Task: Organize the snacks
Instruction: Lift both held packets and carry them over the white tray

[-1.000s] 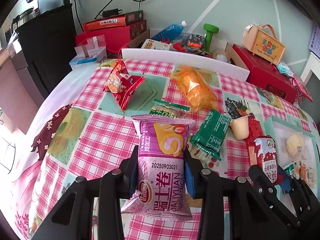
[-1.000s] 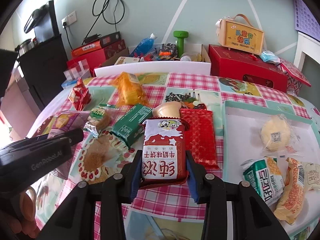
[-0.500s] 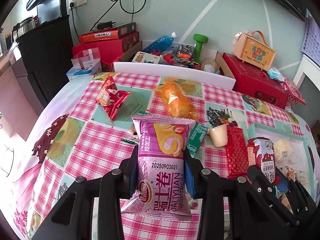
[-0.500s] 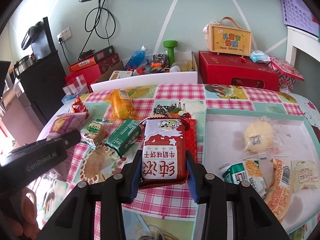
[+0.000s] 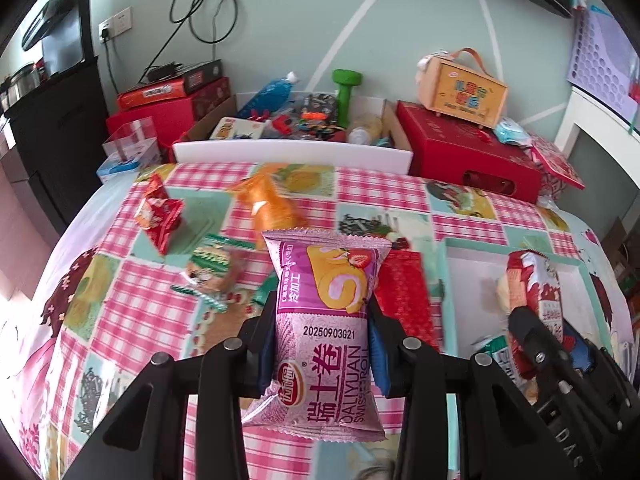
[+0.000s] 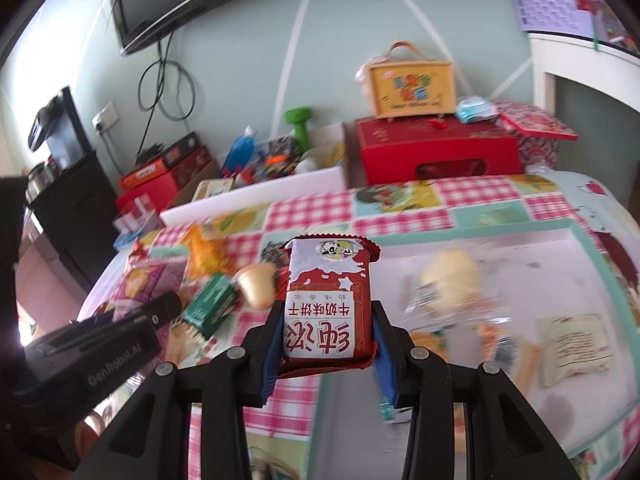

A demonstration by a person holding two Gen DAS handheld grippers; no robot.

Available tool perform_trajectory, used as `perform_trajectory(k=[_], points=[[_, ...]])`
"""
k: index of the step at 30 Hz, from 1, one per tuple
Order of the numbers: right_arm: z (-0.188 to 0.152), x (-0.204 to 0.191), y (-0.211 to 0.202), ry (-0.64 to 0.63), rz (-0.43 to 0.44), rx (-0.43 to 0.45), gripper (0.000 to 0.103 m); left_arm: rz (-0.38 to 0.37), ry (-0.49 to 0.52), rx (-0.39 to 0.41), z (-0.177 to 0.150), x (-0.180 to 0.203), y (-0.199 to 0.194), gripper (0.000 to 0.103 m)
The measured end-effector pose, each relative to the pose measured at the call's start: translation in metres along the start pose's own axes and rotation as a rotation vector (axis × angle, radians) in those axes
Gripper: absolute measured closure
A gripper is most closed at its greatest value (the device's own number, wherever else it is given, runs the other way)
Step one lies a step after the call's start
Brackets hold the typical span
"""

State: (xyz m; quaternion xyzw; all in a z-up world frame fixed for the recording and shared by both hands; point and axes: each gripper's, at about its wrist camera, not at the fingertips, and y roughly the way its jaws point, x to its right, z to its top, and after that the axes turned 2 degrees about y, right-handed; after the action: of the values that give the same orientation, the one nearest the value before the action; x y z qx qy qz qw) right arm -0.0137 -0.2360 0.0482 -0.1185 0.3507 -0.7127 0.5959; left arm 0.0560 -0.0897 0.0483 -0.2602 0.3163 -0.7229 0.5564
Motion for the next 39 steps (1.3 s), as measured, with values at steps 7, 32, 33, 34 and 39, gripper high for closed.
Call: perform_trajectory(k=[7, 32, 33, 34, 39], points=[[0.011, 0.064, -0.022, 0.094, -0.138, 0.066, 0.061, -0.078, 0.057, 0.054, 0.010, 0.046, 0.000, 0.063], [0.004, 0.150, -0.008, 0.192, -0.335, 0.028, 0.061, -0.188, 0.242, -0.061, 0.016, 0.137, 0.067, 0.063], [0.004, 0.151, -0.008, 0.194, -0.335, 0.026, 0.061, -0.190, 0.244, -0.067, 0.016, 0.138, 0.069, 0.063], [0.004, 0.152, -0.007, 0.196, -0.337, 0.024, 0.061, -0.193, 0.246, -0.076, 0.016, 0.141, 0.072, 0.063], [0.003, 0.156, -0.006, 0.201, -0.346, 0.016, 0.061, -0.189, 0.232, -0.112, 0.013, 0.145, 0.083, 0.062]])
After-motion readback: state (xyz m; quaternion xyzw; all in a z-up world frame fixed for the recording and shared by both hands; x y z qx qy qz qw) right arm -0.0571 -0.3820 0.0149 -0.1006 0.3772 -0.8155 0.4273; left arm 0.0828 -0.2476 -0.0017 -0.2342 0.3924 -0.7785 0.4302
